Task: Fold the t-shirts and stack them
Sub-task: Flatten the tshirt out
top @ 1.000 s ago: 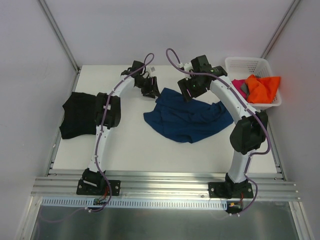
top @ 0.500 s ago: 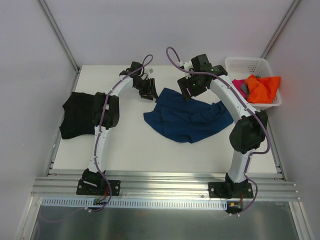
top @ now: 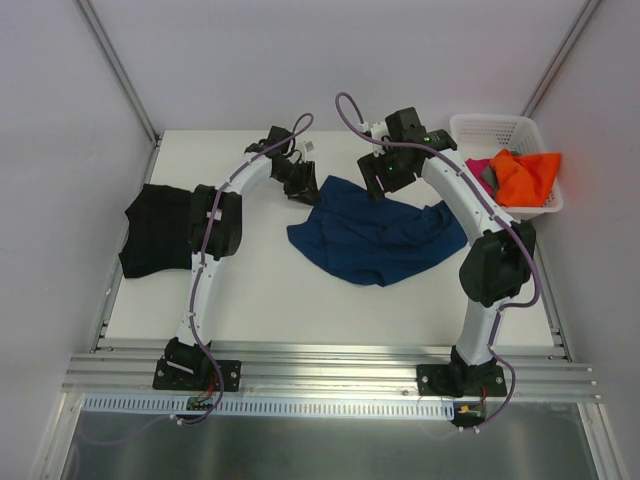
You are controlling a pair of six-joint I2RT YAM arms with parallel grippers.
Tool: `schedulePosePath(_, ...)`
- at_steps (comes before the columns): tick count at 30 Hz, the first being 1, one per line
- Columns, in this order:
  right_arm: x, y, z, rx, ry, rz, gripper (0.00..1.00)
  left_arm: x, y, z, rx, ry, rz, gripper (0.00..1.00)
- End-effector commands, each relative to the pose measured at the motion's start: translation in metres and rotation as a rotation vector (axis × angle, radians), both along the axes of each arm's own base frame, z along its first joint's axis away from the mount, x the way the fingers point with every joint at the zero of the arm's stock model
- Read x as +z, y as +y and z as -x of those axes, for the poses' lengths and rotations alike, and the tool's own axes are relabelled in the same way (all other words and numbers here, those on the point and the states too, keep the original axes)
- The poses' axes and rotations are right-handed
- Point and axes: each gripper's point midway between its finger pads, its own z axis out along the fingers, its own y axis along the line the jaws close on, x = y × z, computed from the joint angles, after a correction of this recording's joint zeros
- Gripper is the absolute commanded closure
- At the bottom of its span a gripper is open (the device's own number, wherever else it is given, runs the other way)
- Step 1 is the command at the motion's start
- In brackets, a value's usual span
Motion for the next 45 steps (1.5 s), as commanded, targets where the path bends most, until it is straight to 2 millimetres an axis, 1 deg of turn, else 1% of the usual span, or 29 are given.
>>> schedulePosePath(1,0.009,0.001,-0.007,0.005,-0.031,-0.013,0.34,0.004,0.001,0.017,-0.015,0.035,-0.027,0.65)
schedulePosePath(3,0.009,0.002,-0.007,0.006,-0.031,-0.013,0.34,0.005,0.001,0.016,-0.015,0.034,-0.026,0.69)
schedulePosePath(4,0.008,0.001,-0.007,0.003,-0.027,-0.012,0.34,0.004,0.002,0.016,-0.013,0.035,-0.028,0.78)
schedulePosePath(8,0.009,0.003,-0.008,0.004,-0.030,-0.014,0.34,0.006,0.006,0.014,-0.002,0.029,-0.034,0.85)
schedulePosePath(9,0.010,0.002,-0.008,0.003,-0.031,-0.016,0.34,0.008,0.007,0.012,0.003,0.026,-0.037,0.85)
schedulePosePath(11,0.009,0.002,-0.010,0.006,-0.033,-0.013,0.34,0.012,0.015,0.006,0.017,0.006,-0.049,0.87)
schedulePosePath(12,0.010,0.002,-0.011,0.005,-0.037,-0.011,0.34,0.015,0.018,0.003,0.024,-0.009,-0.056,0.90)
schedulePosePath(13,0.010,0.002,-0.012,0.006,-0.041,-0.010,0.34,0.018,0.023,-0.002,0.034,-0.027,-0.070,0.93)
schedulePosePath(14,0.009,0.002,-0.012,0.004,-0.040,-0.007,0.34,0.024,0.030,-0.009,0.048,-0.050,-0.074,1.00)
schedulePosePath(18,0.011,0.005,-0.017,0.008,-0.048,-0.016,0.34,0.044,0.049,-0.028,0.079,-0.129,-0.099,1.00)
schedulePosePath(19,0.015,0.005,-0.020,0.006,-0.058,-0.020,0.34,0.050,0.053,-0.031,0.088,-0.148,-0.106,1.00)
schedulePosePath(21,0.013,0.006,-0.022,0.006,-0.058,-0.020,0.34,0.065,0.067,-0.039,0.115,-0.191,-0.122,1.00)
schedulePosePath(23,0.017,0.008,-0.025,0.008,-0.069,-0.027,0.34,0.079,0.079,-0.043,0.136,-0.227,-0.138,1.00)
schedulePosePath(25,0.016,0.009,-0.028,0.014,-0.071,-0.024,0.34,0.089,0.093,-0.047,0.153,-0.254,-0.154,1.00)
schedulePosePath(26,0.016,0.006,-0.029,0.013,-0.075,-0.016,0.34,0.099,0.099,-0.049,0.166,-0.278,-0.158,1.00)
schedulePosePath(28,0.014,0.000,-0.031,0.016,-0.086,0.013,0.34,0.111,0.111,-0.052,0.176,-0.313,-0.177,1.00)
schedulePosePath(29,0.005,-0.008,-0.030,0.006,-0.074,0.044,0.34,0.122,0.116,-0.052,0.187,-0.337,-0.187,1.00)
schedulePosePath(30,0.000,-0.012,-0.031,0.003,-0.068,0.057,0.34,0.127,0.120,-0.052,0.191,-0.349,-0.192,1.00)
schedulePosePath(31,-0.009,-0.023,-0.032,-0.013,-0.051,0.077,0.34,0.133,0.126,-0.052,0.201,-0.358,-0.195,1.00)
schedulePosePath(32,-0.021,-0.032,-0.029,-0.027,-0.020,0.092,0.34,0.145,0.130,-0.050,0.209,-0.380,-0.196,1.00)
schedulePosePath(33,-0.028,-0.038,-0.028,-0.039,0.000,0.101,0.34,0.150,0.134,-0.049,0.217,-0.389,-0.205,1.00)
schedulePosePath(34,-0.037,-0.051,-0.031,-0.068,0.024,0.108,0.34,0.157,0.138,-0.048,0.227,-0.400,-0.210,1.00)
schedulePosePath(35,-0.041,-0.057,-0.032,-0.099,0.040,0.106,0.34,0.177,0.143,-0.046,0.242,-0.436,-0.207,1.00)
schedulePosePath(37,-0.042,-0.068,-0.037,-0.138,0.050,0.092,0.34,0.205,0.145,-0.043,0.246,-0.497,-0.196,1.00)
schedulePosePath(38,-0.042,-0.069,-0.040,-0.151,0.050,0.085,0.34,0.233,0.145,-0.036,0.240,-0.555,-0.179,1.00)
schedulePosePath(40,-0.034,-0.068,-0.047,-0.157,0.023,0.071,0.34,0.272,0.141,-0.028,0.234,-0.631,-0.140,1.00)
schedulePosePath(43,-0.030,-0.064,-0.053,-0.163,0.014,0.045,0.34,0.303,0.142,-0.020,0.229,-0.706,-0.131,1.00)
schedulePosePath(44,-0.031,-0.062,-0.053,-0.163,0.017,0.039,0.34,0.308,0.142,-0.017,0.227,-0.718,-0.131,1.00)
schedulePosePath(45,-0.033,-0.060,-0.054,-0.168,0.021,0.035,0.34,0.308,0.142,-0.015,0.220,-0.720,-0.131,1.00)
